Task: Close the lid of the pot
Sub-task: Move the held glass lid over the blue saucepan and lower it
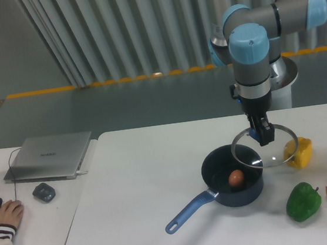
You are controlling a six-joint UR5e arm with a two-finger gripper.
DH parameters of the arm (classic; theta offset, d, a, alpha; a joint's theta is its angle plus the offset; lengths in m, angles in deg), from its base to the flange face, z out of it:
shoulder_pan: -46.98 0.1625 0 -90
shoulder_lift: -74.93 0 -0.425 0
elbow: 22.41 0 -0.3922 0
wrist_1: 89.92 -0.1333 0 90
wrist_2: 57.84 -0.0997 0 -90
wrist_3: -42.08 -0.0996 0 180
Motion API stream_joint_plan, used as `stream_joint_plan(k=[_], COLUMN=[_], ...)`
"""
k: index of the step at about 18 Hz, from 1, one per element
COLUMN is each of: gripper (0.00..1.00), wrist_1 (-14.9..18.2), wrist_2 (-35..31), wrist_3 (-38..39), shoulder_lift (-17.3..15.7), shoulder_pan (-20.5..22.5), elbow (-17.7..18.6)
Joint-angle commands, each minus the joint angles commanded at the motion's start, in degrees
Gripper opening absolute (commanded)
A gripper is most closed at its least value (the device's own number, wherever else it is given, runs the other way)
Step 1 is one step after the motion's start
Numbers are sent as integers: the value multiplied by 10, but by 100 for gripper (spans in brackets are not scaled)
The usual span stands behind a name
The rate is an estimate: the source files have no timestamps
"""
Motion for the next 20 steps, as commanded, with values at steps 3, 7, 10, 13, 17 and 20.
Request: stream_joint_plan(k=[3,7,10,13,17,20], gripper=[22,23,22,23,23,23], wrist_1=[-4,-3,-5,-7,-23,-29], wrist_2=[-2,1,1,3,3,6], wrist_3=[3,53,104,148,192,214], shoulder_lift=[-5,-5,3,17,30,37], shoulder_pan=[-9,-32,-57,-69,-81,-86], elbow=[10,5,5,4,5,4])
